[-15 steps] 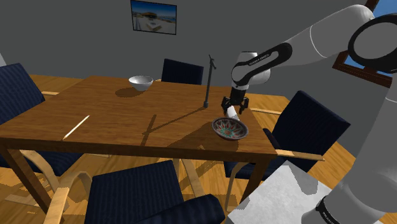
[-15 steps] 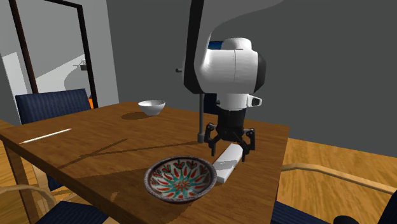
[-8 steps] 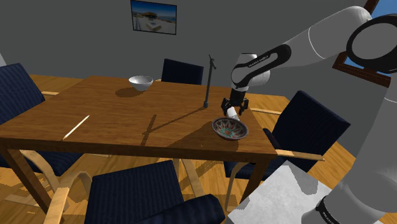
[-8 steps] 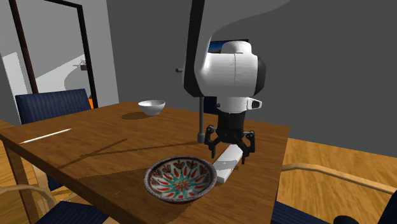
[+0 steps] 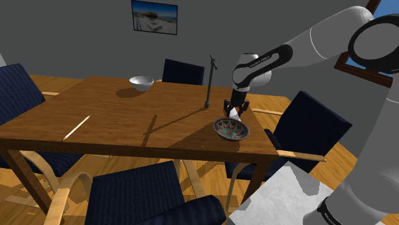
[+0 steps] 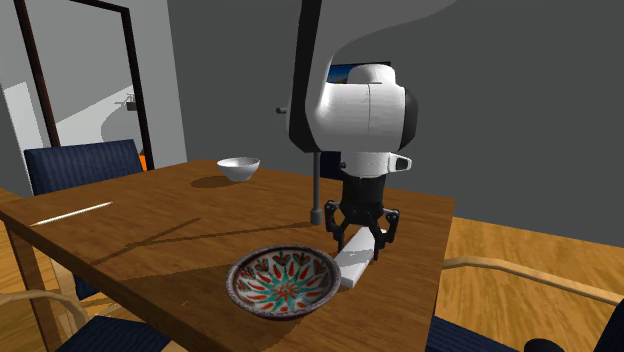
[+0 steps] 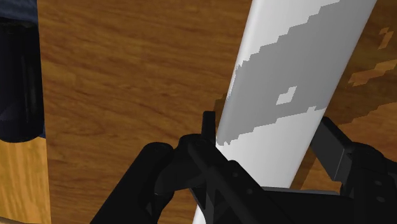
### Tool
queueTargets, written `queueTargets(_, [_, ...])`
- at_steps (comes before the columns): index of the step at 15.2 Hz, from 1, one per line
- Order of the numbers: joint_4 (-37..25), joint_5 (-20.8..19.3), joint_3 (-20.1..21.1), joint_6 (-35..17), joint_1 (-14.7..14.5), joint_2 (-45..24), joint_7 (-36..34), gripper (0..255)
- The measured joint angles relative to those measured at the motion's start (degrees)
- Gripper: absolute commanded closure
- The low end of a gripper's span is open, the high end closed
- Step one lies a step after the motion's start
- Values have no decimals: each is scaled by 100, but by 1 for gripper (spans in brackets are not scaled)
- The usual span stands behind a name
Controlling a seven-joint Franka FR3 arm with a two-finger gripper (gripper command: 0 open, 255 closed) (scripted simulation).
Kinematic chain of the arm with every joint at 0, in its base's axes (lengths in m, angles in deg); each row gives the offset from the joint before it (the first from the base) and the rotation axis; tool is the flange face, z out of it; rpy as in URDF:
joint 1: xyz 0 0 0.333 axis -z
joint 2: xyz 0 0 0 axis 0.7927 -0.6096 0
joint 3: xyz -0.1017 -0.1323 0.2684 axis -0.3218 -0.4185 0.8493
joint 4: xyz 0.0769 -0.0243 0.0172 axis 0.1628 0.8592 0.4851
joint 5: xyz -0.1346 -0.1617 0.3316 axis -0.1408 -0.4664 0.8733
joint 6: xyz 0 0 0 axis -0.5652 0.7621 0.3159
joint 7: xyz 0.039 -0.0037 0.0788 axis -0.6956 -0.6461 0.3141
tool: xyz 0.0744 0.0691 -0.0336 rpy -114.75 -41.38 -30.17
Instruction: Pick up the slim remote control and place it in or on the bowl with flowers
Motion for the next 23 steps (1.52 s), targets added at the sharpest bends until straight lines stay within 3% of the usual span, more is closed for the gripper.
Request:
queueTargets(6, [-57, -13, -4, 144, -1, 84, -7, 255])
queueTargets(23, [-690, -88, -16, 1333, -11, 643, -76, 255])
